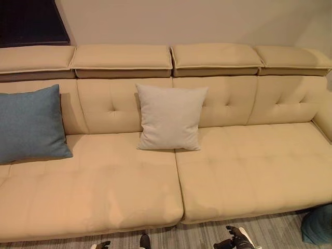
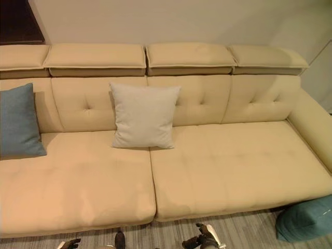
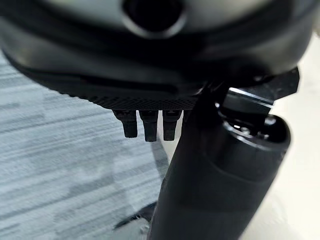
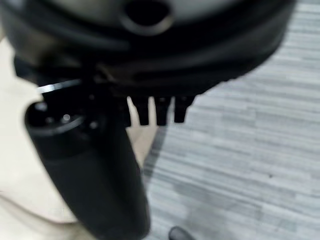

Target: Pick up all the scattered cushions and arrange them neatly on the sofa.

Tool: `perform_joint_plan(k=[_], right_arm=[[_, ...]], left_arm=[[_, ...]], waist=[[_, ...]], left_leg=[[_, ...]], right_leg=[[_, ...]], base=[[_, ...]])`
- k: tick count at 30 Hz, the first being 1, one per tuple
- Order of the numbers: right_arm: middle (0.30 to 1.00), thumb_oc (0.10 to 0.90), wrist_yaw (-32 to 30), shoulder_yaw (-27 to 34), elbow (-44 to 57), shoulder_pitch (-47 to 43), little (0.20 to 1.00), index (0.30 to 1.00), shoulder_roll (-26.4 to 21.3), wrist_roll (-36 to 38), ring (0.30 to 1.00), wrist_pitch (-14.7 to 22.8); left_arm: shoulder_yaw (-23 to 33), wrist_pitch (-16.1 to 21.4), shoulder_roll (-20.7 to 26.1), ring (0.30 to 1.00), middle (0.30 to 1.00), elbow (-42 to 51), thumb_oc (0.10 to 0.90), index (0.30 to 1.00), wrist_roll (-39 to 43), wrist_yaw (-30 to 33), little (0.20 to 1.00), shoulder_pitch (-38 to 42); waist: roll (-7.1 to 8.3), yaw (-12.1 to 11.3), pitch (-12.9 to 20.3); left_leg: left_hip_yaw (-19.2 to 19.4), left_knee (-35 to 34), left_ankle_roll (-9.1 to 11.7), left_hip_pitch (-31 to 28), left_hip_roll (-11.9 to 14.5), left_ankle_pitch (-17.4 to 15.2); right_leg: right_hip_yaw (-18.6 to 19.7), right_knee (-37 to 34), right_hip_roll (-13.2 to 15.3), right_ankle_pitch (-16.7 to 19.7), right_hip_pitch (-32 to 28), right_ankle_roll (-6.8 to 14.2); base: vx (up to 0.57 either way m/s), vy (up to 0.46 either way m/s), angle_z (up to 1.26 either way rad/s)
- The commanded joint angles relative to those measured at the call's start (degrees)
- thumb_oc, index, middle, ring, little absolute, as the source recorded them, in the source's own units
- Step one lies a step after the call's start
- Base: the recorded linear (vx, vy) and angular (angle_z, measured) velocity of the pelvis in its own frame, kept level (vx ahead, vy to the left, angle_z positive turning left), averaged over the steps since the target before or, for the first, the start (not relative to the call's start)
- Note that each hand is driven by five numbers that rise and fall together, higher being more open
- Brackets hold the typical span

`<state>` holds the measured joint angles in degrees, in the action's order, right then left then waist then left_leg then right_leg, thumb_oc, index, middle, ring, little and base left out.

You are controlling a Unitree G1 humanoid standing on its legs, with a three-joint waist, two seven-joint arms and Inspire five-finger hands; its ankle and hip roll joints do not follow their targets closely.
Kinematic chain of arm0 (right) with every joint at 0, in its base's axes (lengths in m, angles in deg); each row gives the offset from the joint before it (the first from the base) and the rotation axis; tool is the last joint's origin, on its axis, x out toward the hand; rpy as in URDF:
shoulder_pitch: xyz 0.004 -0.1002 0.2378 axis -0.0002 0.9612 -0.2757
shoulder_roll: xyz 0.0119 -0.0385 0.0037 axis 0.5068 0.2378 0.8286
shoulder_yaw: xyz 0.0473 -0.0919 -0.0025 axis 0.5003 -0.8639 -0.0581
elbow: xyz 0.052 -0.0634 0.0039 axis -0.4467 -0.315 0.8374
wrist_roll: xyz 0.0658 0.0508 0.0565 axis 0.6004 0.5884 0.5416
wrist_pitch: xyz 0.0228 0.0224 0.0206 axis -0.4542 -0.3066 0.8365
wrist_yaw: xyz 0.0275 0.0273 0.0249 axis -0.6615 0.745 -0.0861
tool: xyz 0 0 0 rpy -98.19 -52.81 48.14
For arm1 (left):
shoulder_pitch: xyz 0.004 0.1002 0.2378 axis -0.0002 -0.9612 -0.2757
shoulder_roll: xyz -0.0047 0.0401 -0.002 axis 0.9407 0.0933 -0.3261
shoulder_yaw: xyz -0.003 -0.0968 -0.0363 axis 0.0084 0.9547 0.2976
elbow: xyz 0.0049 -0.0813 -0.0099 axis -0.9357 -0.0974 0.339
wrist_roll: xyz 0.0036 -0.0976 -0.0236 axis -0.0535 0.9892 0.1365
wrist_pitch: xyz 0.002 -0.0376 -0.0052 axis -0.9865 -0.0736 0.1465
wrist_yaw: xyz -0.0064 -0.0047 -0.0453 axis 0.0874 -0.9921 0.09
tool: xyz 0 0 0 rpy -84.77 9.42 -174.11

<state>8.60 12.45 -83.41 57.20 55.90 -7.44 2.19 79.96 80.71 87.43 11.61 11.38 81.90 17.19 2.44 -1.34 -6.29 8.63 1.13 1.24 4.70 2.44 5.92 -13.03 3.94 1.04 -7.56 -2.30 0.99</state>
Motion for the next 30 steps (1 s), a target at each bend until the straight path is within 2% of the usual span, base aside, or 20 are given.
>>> perform_joint_plan(k=[1,7,10,13,17,19,21,22,23,24,25,28,30], right_arm=[[0.900,0.800,-2.1,-1.0,-0.7,-1.6,0.900,0.900,-3.2,1.2,0.900,0.2],[0.900,0.800,-2.7,-0.8,-1.4,-2.0,0.900,0.900,-4.0,1.0,0.900,0.2],[0.900,0.800,-2.5,-0.4,-1.4,-1.9,0.900,0.900,-4.4,1.2,0.900,0.0],[0.900,0.800,-2.3,0.1,-1.7,-1.8,0.900,0.900,-4.5,1.1,0.900,-0.3],[0.900,0.800,-2.6,-0.1,-1.0,-2.4,0.900,0.900,-4.0,1.3,0.900,-0.8],[0.900,0.800,-2.9,-0.5,0.6,-3.4,0.900,0.900,-3.2,1.6,0.900,-1.1],[0.900,0.800,-2.9,-0.5,0.8,-3.5,0.900,0.900,-3.1,1.8,0.900,-1.1],[0.900,0.800,-3.0,-0.5,0.8,-2.8,0.900,0.900,-3.1,2.2,0.900,-0.8],[0.900,0.800,-3.0,-0.5,0.8,-2.8,0.900,0.900,-3.1,2.2,0.900,-0.8],[0.900,0.800,-3.0,-0.3,0.5,-2.3,0.900,0.900,-3.0,2.5,0.900,-0.6],[0.900,0.800,-2.9,0.2,-0.8,-1.6,0.900,0.900,-2.9,2.6,0.900,-0.4],[0.900,0.800,-3.1,0.7,-2.1,-1.0,0.900,0.900,-2.6,2.6,0.900,-0.5],[0.900,0.800,-3.1,0.5,-2.1,-1.3,0.900,0.900,-2.5,2.7,0.900,-0.8]], left_arm=[[0.0,1.4,-0.1,0.900,0.900,1.9,0.800,0.900,0.3,1.0,0.900,2.9],[-0.5,1.1,-1.1,0.900,0.900,0.8,0.800,0.900,0.9,1.2,0.900,3.8],[-0.6,1.2,-1.9,0.900,0.900,0.8,0.800,0.900,1.7,1.1,0.900,3.8],[-0.8,1.1,-2.0,0.900,0.900,1.0,0.800,0.900,1.6,0.9,0.900,3.8],[-2.1,1.4,-0.8,0.900,0.900,1.9,0.800,0.900,0.7,0.7,0.900,5.4],[-3.0,1.5,1.3,0.900,0.900,1.7,0.800,0.900,-1.1,1.3,0.900,7.2],[-2.9,1.4,1.7,0.900,0.900,1.6,0.800,0.900,-1.3,1.3,0.900,7.5],[-2.6,1.3,2.0,0.900,0.900,1.3,0.800,0.900,-1.6,1.1,0.900,7.2],[-2.6,1.3,2.1,0.900,0.900,1.3,0.800,0.900,-1.6,1.1,0.900,7.2],[-2.2,1.2,2.2,0.900,0.900,1.3,0.800,0.900,-1.6,1.0,0.900,6.9],[-1.4,1.1,2.2,0.900,0.900,1.3,0.800,0.900,-1.5,0.7,0.900,6.0],[-0.2,1.1,2.1,0.900,0.900,1.1,0.800,0.900,-1.3,0.3,0.900,5.0],[0.4,1.1,2.1,0.900,0.900,1.4,0.800,0.900,-1.0,0.4,0.900,4.6]], waist=[[1.51,1.0,-0.7],[2.10,0.8,-1.3],[1.15,1.1,-0.6],[0.70,1.7,-0.3],[1.13,2.4,-2.4],[1.63,3.0,-5.0],[1.54,2.6,-5.3],[1.09,1.6,-5.3],[1.16,1.7,-5.1],[0.92,1.2,-4.7],[0.75,0.1,-3.8],[1.53,-2.5,-2.1],[1.92,-3.4,-1.5]], left_leg=[[-2.9,5.2,0.8,0.4,-1.5,-7.3],[-9.8,11.4,0.7,-1.0,-4.0,-12.0],[-14.0,9.5,0.9,-3.4,-4.4,-13.1],[-14.0,6.6,0.7,-4.6,-4.4,-13.7],[-12.7,4.3,-0.9,-3.9,-5.6,-13.1],[-10.2,3.2,-1.9,-1.1,-5.4,-11.5],[-9.2,3.3,-2.1,-0.3,-5.2,-11.2],[-6.7,2.8,-2.5,0.5,-4.7,-10.0],[-6.8,2.7,-2.5,0.7,-4.8,-9.9],[-5.9,2.0,-2.9,0.6,-4.4,-9.3],[-3.7,1.3,-2.9,0.3,-3.7,-9.0],[2.0,2.0,-2.6,1.1,-2.7,-8.6],[3.5,1.6,-2.1,0.9,-2.3,-9.5]], right_leg=[[2.7,-4.6,2.2,4.2,-0.6,4.0],[5.6,-3.4,3.0,6.0,1.6,3.7],[7.5,-2.8,2.7,6.5,3.1,4.4],[8.3,-2.1,3.1,7.0,4.5,5.1],[11.3,-2.0,5.2,11.8,9.7,7.5],[12.1,-2.0,5.9,14.6,15.4,9.4],[10.7,-1.4,5.9,13.6,15.3,9.0],[6.1,2.2,6.1,10.6,13.2,7.4],[6.0,2.1,6.2,10.7,13.4,7.5],[4.3,4.7,5.8,8.7,12.2,6.6],[0.3,6.5,5.6,5.2,8.8,5.8],[-6.7,4.7,6.2,2.7,3.2,5.8],[-8.2,3.1,6.4,2.1,1.8,6.4]], base=[[-0.09,-0.003,0.11],[-0.10,0.053,-0.32],[-0.05,0.161,-0.55],[-0.04,0.145,-0.42],[-0.19,0.254,-0.61],[-0.46,0.241,-1.16],[-0.26,0.123,-1.20],[-0.15,0.099,-0.97],[-0.21,0.140,-0.55],[-0.12,0.086,-0.54],[-0.16,0.089,-0.74],[-0.15,0.003,-1.05],[-0.04,-0.055,-1.20]])
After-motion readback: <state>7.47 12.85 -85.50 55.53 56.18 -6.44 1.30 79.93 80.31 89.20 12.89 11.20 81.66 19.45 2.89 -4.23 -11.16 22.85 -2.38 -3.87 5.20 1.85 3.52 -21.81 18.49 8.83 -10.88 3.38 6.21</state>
